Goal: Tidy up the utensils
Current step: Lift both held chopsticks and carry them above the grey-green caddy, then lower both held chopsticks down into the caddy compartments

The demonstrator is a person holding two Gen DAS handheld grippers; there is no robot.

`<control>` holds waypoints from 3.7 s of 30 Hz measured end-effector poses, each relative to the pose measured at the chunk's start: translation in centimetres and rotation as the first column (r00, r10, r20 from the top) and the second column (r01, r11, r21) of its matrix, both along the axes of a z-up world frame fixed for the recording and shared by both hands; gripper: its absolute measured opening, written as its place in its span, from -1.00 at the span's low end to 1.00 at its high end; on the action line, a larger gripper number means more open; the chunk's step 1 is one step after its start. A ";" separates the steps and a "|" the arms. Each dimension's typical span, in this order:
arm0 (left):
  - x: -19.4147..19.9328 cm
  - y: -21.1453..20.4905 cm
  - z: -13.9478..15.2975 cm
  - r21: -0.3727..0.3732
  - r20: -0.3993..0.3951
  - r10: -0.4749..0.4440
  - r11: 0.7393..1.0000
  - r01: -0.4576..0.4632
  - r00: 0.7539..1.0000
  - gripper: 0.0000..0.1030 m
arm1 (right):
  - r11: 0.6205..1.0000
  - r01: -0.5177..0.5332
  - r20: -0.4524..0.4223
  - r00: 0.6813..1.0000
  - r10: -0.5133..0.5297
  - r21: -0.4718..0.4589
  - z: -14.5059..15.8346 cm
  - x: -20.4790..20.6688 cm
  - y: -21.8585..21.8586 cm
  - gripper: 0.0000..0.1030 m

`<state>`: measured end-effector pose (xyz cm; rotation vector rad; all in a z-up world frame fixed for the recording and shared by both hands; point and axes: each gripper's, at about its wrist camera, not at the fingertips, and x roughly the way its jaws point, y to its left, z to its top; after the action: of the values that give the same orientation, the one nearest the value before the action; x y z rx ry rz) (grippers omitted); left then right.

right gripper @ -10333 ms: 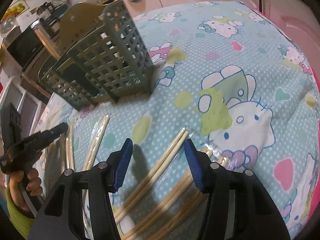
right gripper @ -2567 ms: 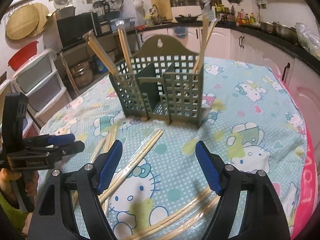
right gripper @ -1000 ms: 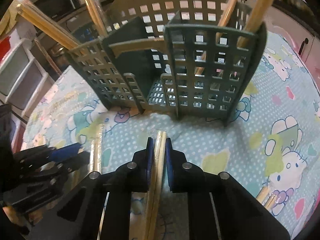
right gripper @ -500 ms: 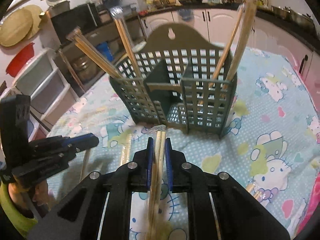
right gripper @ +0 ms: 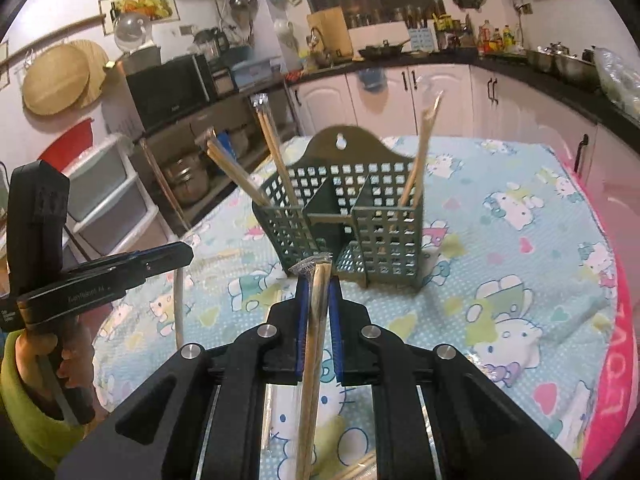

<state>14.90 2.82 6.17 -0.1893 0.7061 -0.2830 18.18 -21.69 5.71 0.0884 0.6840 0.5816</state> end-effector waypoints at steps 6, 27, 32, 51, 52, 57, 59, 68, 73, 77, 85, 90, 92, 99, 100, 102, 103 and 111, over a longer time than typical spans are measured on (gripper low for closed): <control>-0.1 -0.9 1.9 -0.003 0.043 -0.013 1.000 0.013 0.999 -0.91 | 1.000 0.016 0.035 0.999 -0.016 0.016 1.2 -0.8 -1.3 -0.85; 1.7 -2.5 7.6 -0.023 0.154 -0.039 0.999 0.043 0.987 -0.92 | 0.998 -0.001 0.160 0.987 -0.008 0.058 7.0 -0.3 -2.6 -0.89; 2.4 -2.9 9.3 -0.029 0.187 -0.047 0.998 0.054 0.981 -0.92 | 0.997 -0.003 0.194 0.981 -0.011 0.072 8.8 0.3 -2.5 -0.88; 5.8 -3.2 14.3 -0.062 0.295 0.002 0.998 0.018 0.955 -0.92 | 0.994 0.009 0.318 0.947 -0.042 0.105 15.2 3.0 -1.4 -0.88; 6.0 -3.1 14.4 -0.061 0.298 0.008 0.998 0.011 0.954 -0.92 | 0.994 0.009 0.322 0.946 -0.043 0.106 15.4 3.3 -1.3 -0.88; 7.2 -2.7 14.1 -0.062 0.297 0.035 0.998 -0.017 0.954 -0.92 | 0.993 0.018 0.337 0.940 -0.057 0.118 16.5 4.6 -1.0 -0.88; 7.6 -2.7 13.7 -0.057 0.299 0.045 0.998 -0.030 0.953 -0.92 | 0.992 0.022 0.345 0.936 -0.063 0.122 16.8 5.1 -1.0 -0.88; 8.6 -3.1 11.9 -0.041 0.289 0.058 0.998 -0.048 0.955 -0.92 | 0.992 0.057 0.395 0.913 -0.098 0.114 17.7 7.5 -1.0 -0.89; 8.9 -3.6 10.9 -0.038 0.287 0.050 0.998 -0.041 0.957 -0.92 | 0.989 0.081 0.395 0.910 -0.124 0.124 17.3 9.1 -1.6 -0.89; 9.2 -4.0 10.0 -0.033 0.276 0.041 0.999 -0.033 0.960 -0.92 | 0.987 0.104 0.391 0.909 -0.145 0.124 16.6 10.2 -1.9 -0.89; 9.5 -4.6 8.2 -0.034 0.258 0.028 0.999 -0.020 0.966 -0.92 | 0.984 0.146 0.397 0.901 -0.173 0.097 14.6 11.8 -1.9 -0.89; 9.5 -5.0 7.5 -0.030 0.249 0.021 0.999 -0.014 0.968 -0.92 | 0.986 0.151 0.402 0.900 -0.169 0.076 13.3 12.5 -1.5 -0.89; 9.4 -5.1 7.2 -0.025 0.250 0.018 1.000 -0.013 0.968 -0.92 | 0.986 0.152 0.404 0.900 -0.165 0.064 12.8 12.7 -1.3 -0.89; 9.4 -5.2 6.4 -0.022 0.246 0.010 1.000 -0.005 0.969 -0.91 | 0.989 0.143 0.409 0.902 -0.138 0.017 11.1 13.3 -0.5 -0.89; 9.4 -5.3 6.2 -0.023 0.241 0.007 1.000 -0.002 0.970 -0.91 | 0.990 0.142 0.409 0.903 -0.133 0.008 10.9 13.3 -0.3 -0.89; 9.5 -5.3 5.9 -0.021 0.236 0.006 1.000 -0.001 0.972 -0.91 | 0.990 0.141 0.408 0.904 -0.125 -0.009 10.4 13.5 0.0 -0.89; 9.5 -5.4 5.7 -0.019 0.233 0.003 1.000 0.001 0.972 -0.91 | 0.990 0.140 0.406 0.906 -0.122 -0.015 10.1 13.5 0.0 -0.89; 9.6 -5.4 4.8 -0.023 0.213 0.007 1.000 -0.002 0.977 -0.91 | 0.990 0.134 0.376 0.920 -0.110 -0.038 8.4 14.0 0.2 -0.88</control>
<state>24.54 -2.59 10.99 -0.1790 0.4895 -0.3027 32.18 -21.52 14.15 -0.0394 0.3218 0.4387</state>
